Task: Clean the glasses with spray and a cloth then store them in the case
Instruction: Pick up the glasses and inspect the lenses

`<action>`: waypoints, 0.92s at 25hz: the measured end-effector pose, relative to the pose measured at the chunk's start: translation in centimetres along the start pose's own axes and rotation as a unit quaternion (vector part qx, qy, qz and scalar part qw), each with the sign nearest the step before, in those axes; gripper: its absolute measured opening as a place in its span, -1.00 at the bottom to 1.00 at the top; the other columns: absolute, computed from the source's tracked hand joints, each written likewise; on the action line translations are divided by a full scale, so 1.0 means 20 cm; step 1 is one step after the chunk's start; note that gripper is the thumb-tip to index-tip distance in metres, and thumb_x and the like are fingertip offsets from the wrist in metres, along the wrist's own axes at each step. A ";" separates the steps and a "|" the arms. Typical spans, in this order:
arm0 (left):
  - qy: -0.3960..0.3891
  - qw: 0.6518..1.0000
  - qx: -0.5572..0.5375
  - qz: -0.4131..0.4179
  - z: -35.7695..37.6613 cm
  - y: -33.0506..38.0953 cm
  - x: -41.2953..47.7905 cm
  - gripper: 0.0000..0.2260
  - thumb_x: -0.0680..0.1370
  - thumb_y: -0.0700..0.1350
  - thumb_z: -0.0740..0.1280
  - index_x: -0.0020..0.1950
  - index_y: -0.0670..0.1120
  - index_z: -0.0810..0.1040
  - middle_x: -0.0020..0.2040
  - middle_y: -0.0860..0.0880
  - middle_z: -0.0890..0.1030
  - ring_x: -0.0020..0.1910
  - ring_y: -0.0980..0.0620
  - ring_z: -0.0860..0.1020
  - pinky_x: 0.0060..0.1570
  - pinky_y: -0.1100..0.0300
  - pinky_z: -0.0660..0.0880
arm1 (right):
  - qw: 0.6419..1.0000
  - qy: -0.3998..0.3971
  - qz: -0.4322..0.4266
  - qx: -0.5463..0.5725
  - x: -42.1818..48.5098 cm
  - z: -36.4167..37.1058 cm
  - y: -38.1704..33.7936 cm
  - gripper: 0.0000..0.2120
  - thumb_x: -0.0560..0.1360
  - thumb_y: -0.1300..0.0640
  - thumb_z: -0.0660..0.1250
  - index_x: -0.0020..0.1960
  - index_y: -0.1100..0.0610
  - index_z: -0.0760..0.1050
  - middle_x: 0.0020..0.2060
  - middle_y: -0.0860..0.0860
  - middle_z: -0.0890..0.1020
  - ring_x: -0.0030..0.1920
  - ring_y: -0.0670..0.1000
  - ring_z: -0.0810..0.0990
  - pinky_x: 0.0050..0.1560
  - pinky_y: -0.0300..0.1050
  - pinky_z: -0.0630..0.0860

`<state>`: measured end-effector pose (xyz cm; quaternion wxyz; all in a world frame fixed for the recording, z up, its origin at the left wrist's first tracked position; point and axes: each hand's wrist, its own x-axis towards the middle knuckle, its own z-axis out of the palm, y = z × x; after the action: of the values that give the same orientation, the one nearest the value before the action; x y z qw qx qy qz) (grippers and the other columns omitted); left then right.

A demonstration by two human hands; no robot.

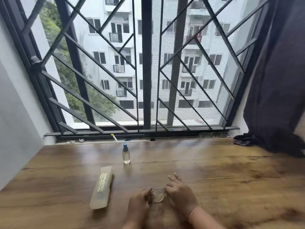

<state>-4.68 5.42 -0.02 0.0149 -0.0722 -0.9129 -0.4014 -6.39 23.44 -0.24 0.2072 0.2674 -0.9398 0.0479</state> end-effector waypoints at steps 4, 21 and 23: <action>-0.008 0.997 -0.079 0.023 0.08 -0.01 0.02 -0.76 0.38 -0.21 0.42 0.04 -0.09 0.66 -0.33 0.54 0.50 -0.19 0.63 0.43 -0.15 0.66 0.32 | 0.998 0.006 0.058 0.027 -0.14 -0.04 0.02 -0.85 0.32 0.05 0.19 -0.34 -0.01 0.52 -0.38 -0.15 0.59 -0.03 -0.06 0.65 0.15 -0.13 0.52; 0.032 0.998 -0.047 -0.013 0.08 -0.03 0.04 -0.72 0.35 -0.33 0.40 -0.06 -0.01 0.70 -0.16 0.16 0.67 -0.06 0.42 0.46 -0.18 0.68 0.28 | 0.985 0.034 0.147 0.087 -0.17 -0.04 -0.05 -0.87 0.26 0.10 0.34 -0.24 0.00 0.63 -0.25 -0.15 0.65 -0.07 -0.09 0.63 0.22 -0.25 0.32; 0.042 0.997 -0.057 -0.013 0.09 -0.02 0.04 -0.74 0.36 -0.33 0.40 -0.07 -0.02 0.70 -0.13 0.05 0.70 -0.11 0.48 0.45 -0.20 0.66 0.30 | 0.961 0.051 0.195 0.189 -0.18 -0.04 -0.04 -0.64 0.22 0.21 0.39 0.01 0.05 0.64 -0.05 -0.13 0.64 0.07 -0.17 0.53 0.24 -0.38 0.27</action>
<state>-5.44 6.46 -1.46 0.0437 -0.0437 -0.8879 -0.4558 -3.00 24.67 -1.05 0.1871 0.1103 -0.9359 0.2773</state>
